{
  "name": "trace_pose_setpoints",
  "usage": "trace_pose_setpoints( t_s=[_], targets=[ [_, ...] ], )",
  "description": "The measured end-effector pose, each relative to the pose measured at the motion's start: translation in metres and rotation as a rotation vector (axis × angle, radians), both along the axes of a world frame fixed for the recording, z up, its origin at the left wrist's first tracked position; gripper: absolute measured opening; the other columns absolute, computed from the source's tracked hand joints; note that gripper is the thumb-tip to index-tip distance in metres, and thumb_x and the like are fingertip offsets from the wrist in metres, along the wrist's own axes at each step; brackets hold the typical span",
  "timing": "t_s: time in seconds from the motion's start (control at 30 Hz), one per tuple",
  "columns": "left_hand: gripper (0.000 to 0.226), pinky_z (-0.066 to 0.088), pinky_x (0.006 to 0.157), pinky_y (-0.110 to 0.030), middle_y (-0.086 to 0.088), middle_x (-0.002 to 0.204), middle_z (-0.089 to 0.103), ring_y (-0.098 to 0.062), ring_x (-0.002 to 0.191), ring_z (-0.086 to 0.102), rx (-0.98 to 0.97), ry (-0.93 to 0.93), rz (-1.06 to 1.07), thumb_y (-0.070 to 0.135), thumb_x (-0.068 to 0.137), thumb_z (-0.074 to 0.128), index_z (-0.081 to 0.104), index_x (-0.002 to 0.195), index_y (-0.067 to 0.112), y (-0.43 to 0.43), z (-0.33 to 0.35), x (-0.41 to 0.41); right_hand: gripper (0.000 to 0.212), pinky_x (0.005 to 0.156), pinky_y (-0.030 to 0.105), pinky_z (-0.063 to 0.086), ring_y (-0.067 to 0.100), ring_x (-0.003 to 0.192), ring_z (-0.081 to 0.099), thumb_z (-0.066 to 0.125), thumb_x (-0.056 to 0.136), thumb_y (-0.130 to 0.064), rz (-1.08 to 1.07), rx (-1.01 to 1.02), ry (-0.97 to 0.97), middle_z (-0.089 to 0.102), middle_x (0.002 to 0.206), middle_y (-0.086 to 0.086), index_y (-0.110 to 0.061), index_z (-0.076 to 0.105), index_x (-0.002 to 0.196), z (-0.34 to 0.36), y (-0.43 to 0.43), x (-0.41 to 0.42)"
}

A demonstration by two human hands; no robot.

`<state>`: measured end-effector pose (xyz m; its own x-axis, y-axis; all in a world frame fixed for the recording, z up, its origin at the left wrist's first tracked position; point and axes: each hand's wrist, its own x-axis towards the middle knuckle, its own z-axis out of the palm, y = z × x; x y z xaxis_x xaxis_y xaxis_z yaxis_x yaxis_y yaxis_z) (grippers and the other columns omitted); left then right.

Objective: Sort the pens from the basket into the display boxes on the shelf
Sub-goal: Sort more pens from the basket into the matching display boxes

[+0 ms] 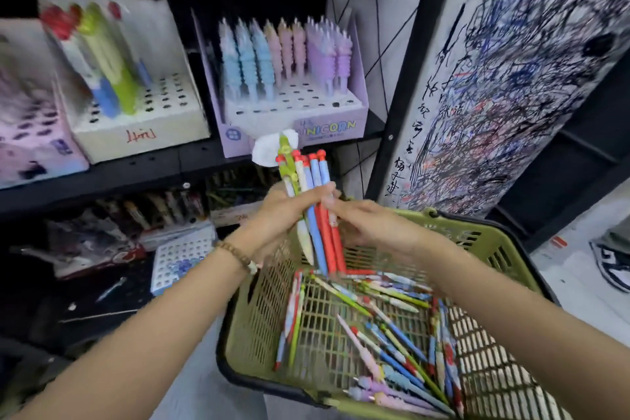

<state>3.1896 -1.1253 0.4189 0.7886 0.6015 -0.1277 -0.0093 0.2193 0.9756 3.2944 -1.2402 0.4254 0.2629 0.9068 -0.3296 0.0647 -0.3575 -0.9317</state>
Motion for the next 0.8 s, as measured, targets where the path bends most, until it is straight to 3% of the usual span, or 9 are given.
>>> trace_pose_setpoints(
  t_s=[0.07, 0.13, 0.17, 0.3, 0.43, 0.57, 0.7, 0.8],
  targets=[
    [0.014, 0.056, 0.068, -0.023, -0.007, 0.084, 0.072, -0.012, 0.071, 0.069, 0.097, -0.027, 0.058, 0.009, 0.084, 0.066, 0.067, 0.098, 0.007, 0.016, 0.017, -0.015, 0.067, 0.085, 0.025, 0.055, 0.017, 0.081, 0.069, 0.048, 0.081, -0.068, -0.037, -0.008, -0.220, 0.072, 0.095, 0.014, -0.007, 0.071, 0.095, 0.027, 0.019, -0.008],
    [0.020, 0.055, 0.068, -0.023, -0.004, 0.087, 0.073, -0.012, 0.073, 0.069, 0.165, -0.030, 0.082, 0.012, 0.082, 0.069, 0.068, 0.103, 0.011, 0.033, 0.033, -0.033, 0.051, 0.059, 0.014, 0.053, 0.009, 0.063, 0.065, 0.049, 0.089, -0.056, -0.087, 0.098, -0.328, 0.071, 0.084, 0.012, -0.010, 0.070, 0.084, 0.052, 0.040, -0.017],
    [0.021, 0.054, 0.068, -0.024, -0.004, 0.088, 0.073, -0.012, 0.075, 0.069, 0.176, -0.034, 0.084, 0.015, 0.080, 0.071, 0.070, 0.101, 0.012, 0.042, 0.039, -0.042, 0.039, 0.054, 0.014, 0.051, 0.007, 0.059, 0.063, 0.051, 0.093, -0.045, -0.102, 0.175, -0.318, 0.069, 0.082, 0.009, -0.011, 0.068, 0.083, 0.065, 0.051, -0.022],
    [0.032, 0.055, 0.072, -0.023, -0.005, 0.095, 0.075, -0.017, 0.087, 0.071, 0.246, -0.027, 0.084, 0.030, 0.065, 0.077, 0.074, 0.094, 0.017, 0.075, 0.059, -0.075, 0.011, 0.058, 0.017, 0.051, 0.010, 0.061, 0.060, 0.062, 0.090, -0.014, -0.085, 0.328, -0.184, 0.063, 0.072, 0.006, -0.007, 0.066, 0.098, 0.094, 0.094, -0.040],
    [0.030, 0.055, 0.067, -0.023, -0.005, 0.091, 0.075, -0.018, 0.082, 0.071, 0.252, -0.034, 0.147, 0.027, 0.067, 0.075, 0.072, 0.095, 0.019, 0.101, 0.071, -0.097, 0.008, 0.060, 0.018, 0.055, 0.009, 0.059, 0.063, 0.064, 0.089, -0.015, 0.003, 0.296, -0.069, 0.065, 0.060, -0.004, -0.009, 0.066, 0.093, 0.103, 0.132, -0.061],
    [0.014, 0.056, 0.073, -0.026, 0.000, 0.089, 0.075, -0.014, 0.081, 0.072, 0.288, -0.052, 0.287, 0.016, 0.081, 0.069, 0.069, 0.095, 0.016, 0.132, 0.088, -0.121, 0.023, 0.061, 0.016, 0.054, 0.009, 0.068, 0.067, 0.060, 0.092, -0.017, -0.021, 0.390, -0.009, 0.069, 0.087, 0.004, -0.004, 0.065, 0.110, 0.123, 0.170, -0.068],
    [0.016, 0.056, 0.058, -0.022, 0.000, 0.082, 0.076, -0.013, 0.074, 0.072, 0.271, -0.085, 0.406, 0.019, 0.082, 0.069, 0.068, 0.094, 0.010, 0.171, 0.109, -0.156, 0.016, 0.064, 0.016, 0.055, 0.007, 0.073, 0.069, 0.057, 0.094, -0.018, -0.149, 0.594, -0.061, 0.069, 0.090, 0.003, -0.011, 0.066, 0.105, 0.152, 0.213, -0.061],
    [0.022, 0.055, 0.055, -0.022, 0.001, 0.070, 0.073, -0.013, 0.066, 0.071, 0.264, -0.086, 0.460, 0.026, 0.073, 0.073, 0.069, 0.088, 0.010, 0.194, 0.119, -0.171, 0.021, 0.066, 0.017, 0.056, 0.009, 0.076, 0.068, 0.056, 0.094, -0.012, -0.229, 0.694, -0.170, 0.069, 0.092, 0.009, -0.002, 0.062, 0.111, 0.159, 0.249, -0.059]
  ],
)
